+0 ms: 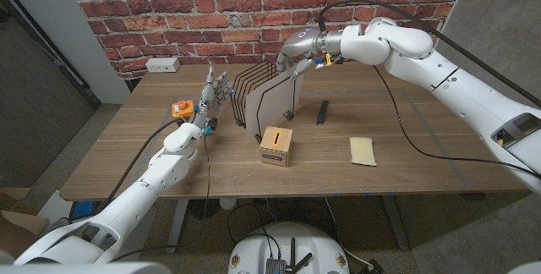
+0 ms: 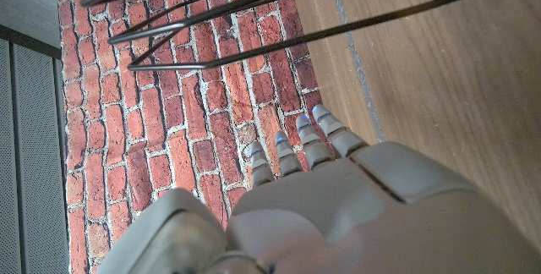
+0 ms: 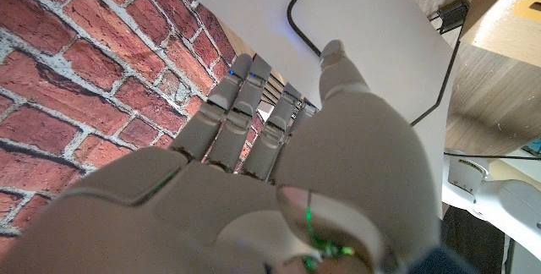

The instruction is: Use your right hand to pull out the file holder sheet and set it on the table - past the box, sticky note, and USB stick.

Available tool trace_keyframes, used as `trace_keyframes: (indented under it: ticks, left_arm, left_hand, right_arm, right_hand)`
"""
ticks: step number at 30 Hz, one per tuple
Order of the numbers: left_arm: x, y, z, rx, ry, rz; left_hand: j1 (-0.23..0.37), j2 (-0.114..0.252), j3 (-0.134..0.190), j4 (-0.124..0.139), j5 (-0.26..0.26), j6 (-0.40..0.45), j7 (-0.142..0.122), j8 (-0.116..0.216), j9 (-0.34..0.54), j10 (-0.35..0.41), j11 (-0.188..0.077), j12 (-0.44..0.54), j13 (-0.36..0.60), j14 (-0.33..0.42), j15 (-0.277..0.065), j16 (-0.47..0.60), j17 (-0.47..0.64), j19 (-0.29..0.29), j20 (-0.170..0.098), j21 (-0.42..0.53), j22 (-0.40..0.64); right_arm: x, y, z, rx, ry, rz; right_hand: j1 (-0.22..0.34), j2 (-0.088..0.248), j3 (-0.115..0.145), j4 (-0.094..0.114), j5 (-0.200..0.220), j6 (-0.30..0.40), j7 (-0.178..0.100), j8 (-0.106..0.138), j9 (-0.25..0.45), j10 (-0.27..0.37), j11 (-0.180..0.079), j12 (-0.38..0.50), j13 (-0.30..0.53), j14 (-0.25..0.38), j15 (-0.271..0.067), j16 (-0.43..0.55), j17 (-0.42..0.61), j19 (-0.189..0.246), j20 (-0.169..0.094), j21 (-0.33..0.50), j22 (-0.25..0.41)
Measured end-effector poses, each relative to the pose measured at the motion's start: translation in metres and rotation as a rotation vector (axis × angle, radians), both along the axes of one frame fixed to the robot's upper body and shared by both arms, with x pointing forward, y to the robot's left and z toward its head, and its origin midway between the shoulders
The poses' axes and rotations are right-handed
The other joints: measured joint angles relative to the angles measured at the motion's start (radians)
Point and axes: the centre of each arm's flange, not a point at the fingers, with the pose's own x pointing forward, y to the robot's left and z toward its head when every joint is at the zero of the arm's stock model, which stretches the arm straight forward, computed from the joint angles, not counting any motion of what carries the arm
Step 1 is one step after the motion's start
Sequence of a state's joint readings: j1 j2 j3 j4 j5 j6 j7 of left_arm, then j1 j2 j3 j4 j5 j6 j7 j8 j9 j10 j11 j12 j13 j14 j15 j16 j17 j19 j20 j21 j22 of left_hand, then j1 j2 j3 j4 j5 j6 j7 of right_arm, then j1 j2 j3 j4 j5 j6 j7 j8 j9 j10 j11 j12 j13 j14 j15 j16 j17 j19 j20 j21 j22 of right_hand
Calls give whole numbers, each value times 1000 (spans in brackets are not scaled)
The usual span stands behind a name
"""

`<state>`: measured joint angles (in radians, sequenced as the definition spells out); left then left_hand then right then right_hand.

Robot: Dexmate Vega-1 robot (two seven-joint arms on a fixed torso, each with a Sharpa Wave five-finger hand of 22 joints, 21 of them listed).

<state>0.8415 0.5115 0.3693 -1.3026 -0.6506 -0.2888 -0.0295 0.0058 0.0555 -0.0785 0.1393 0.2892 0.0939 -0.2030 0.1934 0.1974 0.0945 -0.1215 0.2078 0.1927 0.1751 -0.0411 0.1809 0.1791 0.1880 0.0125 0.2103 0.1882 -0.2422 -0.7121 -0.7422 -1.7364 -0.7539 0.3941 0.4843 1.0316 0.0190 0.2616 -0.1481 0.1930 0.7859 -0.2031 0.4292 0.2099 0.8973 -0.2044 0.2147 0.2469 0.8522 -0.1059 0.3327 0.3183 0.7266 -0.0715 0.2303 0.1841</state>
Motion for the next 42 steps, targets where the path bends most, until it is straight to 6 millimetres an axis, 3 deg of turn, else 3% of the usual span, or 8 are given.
trace_keyframes:
  ticks: [8, 16, 21, 30, 42]
  left_arm:
    - [0, 0, 0, 0, 0, 0]
    - [0, 0, 0, 0, 0, 0]
    - [0, 0, 0, 0, 0, 0]
    - [0, 0, 0, 0, 0, 0]
    - [0, 0, 0, 0, 0, 0]
  left_hand:
    - [0, 0, 0, 0, 0, 0, 0, 0, 0, 0, 0, 0, 0, 0, 0, 0, 0, 0, 0, 0, 0]
    - [0, 0, 0, 0, 0, 0, 0, 0, 0, 0, 0, 0, 0, 0, 0, 0, 0, 0, 0, 0, 0]
    - [0, 0, 0, 0, 0, 0, 0, 0, 0, 0, 0, 0, 0, 0, 0, 0, 0, 0, 0, 0, 0]
    - [0, 0, 0, 0, 0, 0, 0, 0, 0, 0, 0, 0, 0, 0, 0, 0, 0, 0, 0, 0, 0]
    - [0, 0, 0, 0, 0, 0, 0, 0, 0, 0, 0, 0, 0, 0, 0, 0, 0, 0, 0, 0, 0]
  right_arm:
    - [0, 0, 0, 0, -3, 11]
    - [-1, 0, 0, -1, -6, 18]
    - [-3, 1, 1, 0, -11, 24]
    - [-3, 1, 2, 4, -19, 36]
    - [-2, 1, 3, 37, -10, 65]
  right_hand:
    - [-23, 23, -5, 5, 0, 52, 1, 19, -6, 50, -3, 11, 16, 45, -15, 0, 17, 0, 0, 4, 5]
    - [-57, 46, -14, 14, 0, 73, 2, 19, -15, 73, -1, 11, 21, 58, -19, -15, 16, 0, 0, 8, 5]
    - [-56, 46, -11, 4, 0, 94, -2, 27, -15, 91, -1, 11, 25, 69, -19, -22, 20, 0, 0, 8, 5]
    - [-19, 83, 0, -6, 0, 127, 1, 27, -20, 122, 0, 11, 37, 96, -29, -26, 35, 14, -4, 23, 10]
    - [-21, 102, 2, -4, -9, 153, 1, 27, -22, 155, 3, 15, 58, 126, -41, -26, 50, 31, -9, 48, 19]
